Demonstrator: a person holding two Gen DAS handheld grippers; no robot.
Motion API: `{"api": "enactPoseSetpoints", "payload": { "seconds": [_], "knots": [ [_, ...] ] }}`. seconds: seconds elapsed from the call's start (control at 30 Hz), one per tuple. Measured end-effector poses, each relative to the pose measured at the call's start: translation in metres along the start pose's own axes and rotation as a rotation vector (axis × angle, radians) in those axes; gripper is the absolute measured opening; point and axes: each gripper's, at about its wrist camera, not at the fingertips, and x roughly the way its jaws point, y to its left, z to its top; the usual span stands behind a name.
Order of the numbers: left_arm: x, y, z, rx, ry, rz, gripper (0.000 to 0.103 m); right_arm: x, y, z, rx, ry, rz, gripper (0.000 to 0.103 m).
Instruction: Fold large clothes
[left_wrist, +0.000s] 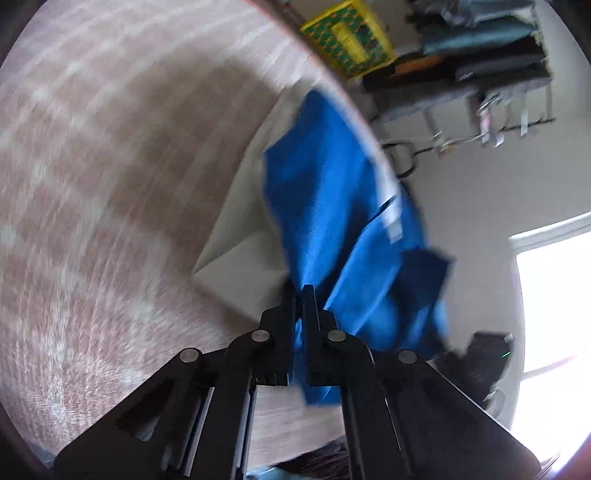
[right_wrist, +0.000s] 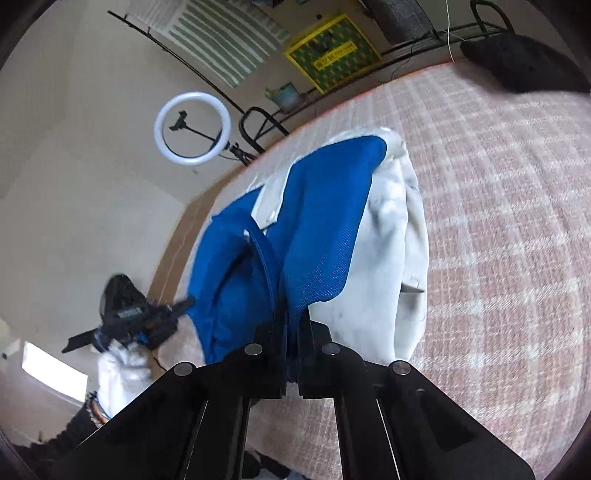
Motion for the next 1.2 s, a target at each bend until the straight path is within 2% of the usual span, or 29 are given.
{"api": "enactPoseSetpoints", "payload": {
  "seconds": [0.07, 0.13, 0.17, 0.2, 0.23, 0.3, 0.33, 0.37, 0.43, 0.57, 0.63, 0.67, 0.7, 0.73, 0.8, 0.83, 0.87, 0.9, 1.0, 1.07, 1.13, 1.2],
  "knots": [
    [0.001, 0.007, 0.001, -0.032, -0.006, -0.03, 0.0, 0.009, -0.015, -0.005, 0.065, 0.031, -0.01, 0.002],
    [-0.012, 0.002, 0.003, -0.004, -0.033, -0.047, 0.0, 0.017, -0.027, -0.013, 0.109, 0.058, -0.025, 0.002],
    [-0.021, -0.001, 0.005, 0.008, -0.053, -0.059, 0.0, 0.016, -0.03, -0.013, 0.121, 0.057, -0.015, 0.006],
    [-0.028, -0.002, 0.009, 0.015, -0.067, -0.065, 0.004, 0.014, -0.031, -0.014, 0.123, 0.059, -0.007, 0.007],
    [-0.035, -0.004, 0.014, 0.019, -0.085, -0.07, 0.012, 0.009, -0.03, -0.015, 0.113, 0.057, -0.012, 0.009],
    [-0.046, -0.001, 0.023, 0.001, -0.132, -0.083, 0.055, -0.002, -0.029, -0.018, 0.107, 0.04, -0.021, 0.023],
    [-0.048, 0.001, 0.028, -0.011, -0.156, -0.083, 0.057, -0.006, -0.029, -0.021, 0.124, 0.029, -0.005, 0.045],
    [-0.047, 0.003, 0.035, -0.024, -0.16, -0.088, 0.057, -0.01, -0.03, -0.028, 0.153, 0.016, 0.017, 0.06],
    [-0.037, 0.004, 0.047, -0.049, -0.139, -0.11, 0.057, -0.01, -0.028, -0.041, 0.182, 0.024, 0.055, 0.06],
    [-0.012, 0.012, 0.061, -0.091, -0.101, -0.108, 0.057, 0.015, -0.008, -0.062, 0.139, 0.107, 0.092, 0.06],
    [0.001, 0.013, 0.065, -0.104, -0.076, -0.113, 0.057, 0.033, -0.003, -0.068, 0.124, 0.147, 0.079, 0.06],
    [0.004, 0.012, 0.065, -0.099, -0.071, -0.109, 0.051, 0.042, -0.001, -0.068, 0.113, 0.157, 0.066, 0.06],
    [0.005, 0.011, 0.065, -0.095, -0.067, -0.11, 0.038, 0.049, 0.0, -0.068, 0.101, 0.165, 0.051, 0.06],
    [0.008, 0.009, 0.065, -0.085, -0.059, -0.115, 0.031, 0.057, 0.002, -0.068, 0.083, 0.173, 0.028, 0.06],
    [0.008, 0.001, 0.064, -0.056, -0.069, -0.098, 0.007, 0.061, 0.004, -0.067, 0.071, 0.15, 0.017, 0.059],
    [0.005, -0.003, 0.062, -0.043, -0.08, -0.083, 0.005, 0.06, 0.004, -0.069, 0.078, 0.144, 0.034, 0.035],
    [0.001, -0.007, 0.06, -0.048, -0.09, -0.073, 0.002, 0.064, 0.004, -0.069, 0.088, 0.163, 0.05, 0.006],
    [-0.003, -0.009, 0.056, -0.046, -0.092, -0.067, 0.001, 0.065, 0.006, -0.067, 0.093, 0.182, 0.064, 0.006],
    [-0.008, -0.01, 0.044, 0.014, -0.09, -0.01, 0.001, 0.033, 0.011, -0.063, 0.076, 0.15, 0.145, 0.005],
    [0.004, 0.001, 0.04, 0.01, -0.055, 0.024, 0.001, 0.014, 0.013, -0.062, 0.003, 0.124, 0.122, 0.005],
    [0.014, 0.011, 0.036, -0.026, -0.037, 0.024, 0.001, 0.018, -0.006, -0.071, 0.042, 0.163, 0.101, 0.004],
    [0.014, 0.004, 0.035, 0.022, -0.041, 0.059, 0.001, 0.032, -0.021, -0.082, 0.08, 0.209, 0.035, 0.004]
  ]
}}
